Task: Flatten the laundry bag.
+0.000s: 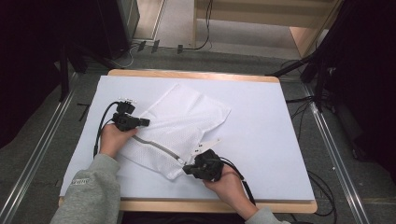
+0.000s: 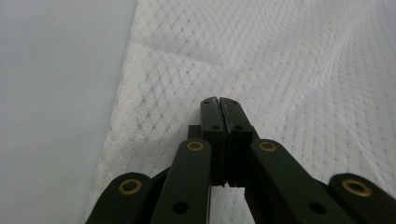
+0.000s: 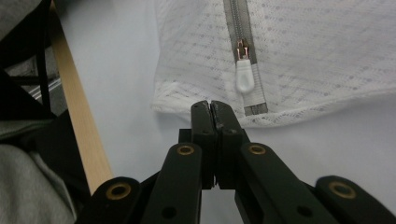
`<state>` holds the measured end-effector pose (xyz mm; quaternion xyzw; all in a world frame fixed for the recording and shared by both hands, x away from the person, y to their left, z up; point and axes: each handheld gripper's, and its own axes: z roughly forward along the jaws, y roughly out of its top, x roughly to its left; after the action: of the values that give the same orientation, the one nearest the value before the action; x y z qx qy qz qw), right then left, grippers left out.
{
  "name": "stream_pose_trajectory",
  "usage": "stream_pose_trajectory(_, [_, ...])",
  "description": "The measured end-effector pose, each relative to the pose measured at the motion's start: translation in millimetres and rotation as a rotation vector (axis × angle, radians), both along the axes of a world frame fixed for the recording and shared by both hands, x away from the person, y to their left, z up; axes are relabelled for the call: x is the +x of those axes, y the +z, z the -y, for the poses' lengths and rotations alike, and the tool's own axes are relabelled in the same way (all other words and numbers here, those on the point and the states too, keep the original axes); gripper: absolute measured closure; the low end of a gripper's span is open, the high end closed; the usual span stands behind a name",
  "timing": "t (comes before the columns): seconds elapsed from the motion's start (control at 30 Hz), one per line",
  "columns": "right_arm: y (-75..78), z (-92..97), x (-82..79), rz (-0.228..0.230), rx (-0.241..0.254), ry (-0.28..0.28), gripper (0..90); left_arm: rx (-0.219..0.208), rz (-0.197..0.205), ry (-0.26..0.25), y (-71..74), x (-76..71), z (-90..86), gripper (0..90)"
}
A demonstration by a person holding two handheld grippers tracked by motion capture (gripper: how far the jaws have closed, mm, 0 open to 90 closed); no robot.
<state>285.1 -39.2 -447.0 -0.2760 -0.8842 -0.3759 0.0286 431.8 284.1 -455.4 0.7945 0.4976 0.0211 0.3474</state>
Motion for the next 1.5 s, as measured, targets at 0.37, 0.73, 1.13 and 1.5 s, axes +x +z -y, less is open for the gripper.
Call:
stream_pose_trajectory(0.37, [-5.3,24.8,-18.6,-0.035,-0.033,-0.014,90.0,0.002,0.005,0.006,-0.3,-0.7,-1.4,90.0])
stream_pose_trajectory(0.73, [-9.1,28.7,-28.9,-0.038,-0.007,0.001,80.0,-0.064,0.008,0.047,9.8,-1.3,-12.0,78.0])
stream_pose_trajectory(1.13, [-3.0,41.8,-8.2,0.077,0.033,-0.098,69.8,0.016,0.016,0.09,8.1,12.5,-22.9,63.2])
stream_pose_trajectory(1.5, [-14.2,52.3,32.4,0.11,0.014,-0.228,57.3,0.022,0.025,0.061,4.2,11.7,-18.4,70.0])
